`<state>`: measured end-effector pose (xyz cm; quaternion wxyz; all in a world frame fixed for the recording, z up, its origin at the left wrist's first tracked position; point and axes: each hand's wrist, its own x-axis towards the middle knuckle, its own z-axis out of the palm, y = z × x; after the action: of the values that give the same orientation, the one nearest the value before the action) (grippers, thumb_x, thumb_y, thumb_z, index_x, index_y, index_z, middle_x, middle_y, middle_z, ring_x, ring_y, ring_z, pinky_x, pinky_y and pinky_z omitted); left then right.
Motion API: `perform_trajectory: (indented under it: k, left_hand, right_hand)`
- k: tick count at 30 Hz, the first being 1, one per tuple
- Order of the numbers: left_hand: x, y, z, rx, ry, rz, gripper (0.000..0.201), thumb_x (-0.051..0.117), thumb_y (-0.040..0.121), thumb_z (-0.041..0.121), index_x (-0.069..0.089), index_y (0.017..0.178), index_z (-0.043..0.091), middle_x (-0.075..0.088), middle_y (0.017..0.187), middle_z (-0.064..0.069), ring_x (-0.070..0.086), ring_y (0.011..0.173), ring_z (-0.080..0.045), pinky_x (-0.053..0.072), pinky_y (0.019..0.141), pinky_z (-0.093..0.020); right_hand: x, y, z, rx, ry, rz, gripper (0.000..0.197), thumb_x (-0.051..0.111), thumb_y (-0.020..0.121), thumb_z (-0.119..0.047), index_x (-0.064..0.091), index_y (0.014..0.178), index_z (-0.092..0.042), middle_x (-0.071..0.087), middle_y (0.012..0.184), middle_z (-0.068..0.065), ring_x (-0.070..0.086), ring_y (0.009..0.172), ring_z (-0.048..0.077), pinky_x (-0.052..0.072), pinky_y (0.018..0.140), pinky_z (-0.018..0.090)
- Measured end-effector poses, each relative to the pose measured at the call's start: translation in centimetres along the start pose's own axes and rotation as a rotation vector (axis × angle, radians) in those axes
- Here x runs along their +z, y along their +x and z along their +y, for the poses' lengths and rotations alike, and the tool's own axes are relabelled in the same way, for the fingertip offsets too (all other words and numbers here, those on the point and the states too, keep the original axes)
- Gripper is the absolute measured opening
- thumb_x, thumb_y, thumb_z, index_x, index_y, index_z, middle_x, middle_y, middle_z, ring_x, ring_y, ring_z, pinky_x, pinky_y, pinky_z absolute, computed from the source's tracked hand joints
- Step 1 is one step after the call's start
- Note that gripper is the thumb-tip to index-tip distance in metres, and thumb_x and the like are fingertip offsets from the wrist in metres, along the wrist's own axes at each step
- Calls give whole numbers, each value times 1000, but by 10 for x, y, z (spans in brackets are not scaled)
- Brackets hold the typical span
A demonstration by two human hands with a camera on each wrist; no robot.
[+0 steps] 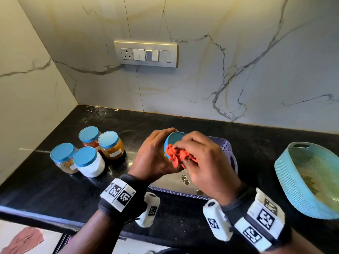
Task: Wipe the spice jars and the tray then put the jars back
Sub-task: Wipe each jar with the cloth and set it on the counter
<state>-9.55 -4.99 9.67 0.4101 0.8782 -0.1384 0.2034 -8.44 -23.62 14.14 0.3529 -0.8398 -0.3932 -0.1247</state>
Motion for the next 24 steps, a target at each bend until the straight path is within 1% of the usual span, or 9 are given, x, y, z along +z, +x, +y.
perform_trajectory:
  k: [2,6,8,10,13,15,20,22,24]
  left_hand:
    - [-3,-1,-5,-8,25,9,86,84,62,58,56,134,20,50,122,32,57,115,-8,47,97,-21]
    - [5,-1,-3,-27,41,36,83,87,61,55,55,132,27,56,121,19,57,114,-10,49,96,-25]
    - [9,1,0,5,70,10,84,88,60,51,55,132,27,57,122,18,56,116,-12,49,98,-30]
    - [12,3,2,21,99,-19,86,89,60,50,57,135,22,61,125,12,56,118,-15,50,99,-36]
    - [9,6,2,20,138,-40,88,87,61,52,59,137,18,63,126,2,58,118,-21,53,96,-44]
    - [5,8,0,34,141,-21,86,81,62,56,59,135,16,62,125,5,59,116,-22,53,96,-43]
    - [0,5,-5,0,112,26,86,83,64,61,58,134,18,60,125,12,58,118,-17,52,95,-44]
    - [3,2,-2,-20,87,51,81,85,64,59,57,132,23,57,122,17,59,115,-15,53,94,-40]
    - [8,3,0,-23,94,38,81,86,62,56,55,131,28,58,123,15,58,115,-15,53,94,-40]
  right_hand:
    - [-8,-12,8,-19,-47,-41,35,63,75,0,71,106,-16,59,104,-4,61,93,17,51,81,28]
    - [-16,-9,34,6,-200,-2,41,64,69,10,74,102,-13,61,99,0,62,86,19,46,77,21]
    - [-14,5,42,54,-180,59,39,63,70,10,75,102,-10,61,98,2,64,85,23,50,78,28]
    - [-10,17,39,89,-99,114,36,64,73,7,75,103,-10,63,99,2,64,88,21,54,79,33]
    - [-5,24,21,87,15,152,35,66,74,6,75,103,-12,65,101,0,62,91,13,51,84,20]
    - [-1,19,10,45,72,153,34,63,73,4,74,101,-11,65,101,1,62,92,13,49,85,19]
    - [-8,-14,19,-10,-1,27,40,61,71,5,75,104,-14,60,103,-2,63,93,17,53,80,29]
    - [-14,-12,33,5,-76,13,40,58,71,4,75,102,-14,60,101,-3,62,90,17,53,77,33]
    - [-17,2,43,53,-122,44,40,55,71,3,76,101,-13,60,99,-1,62,87,19,54,75,37]
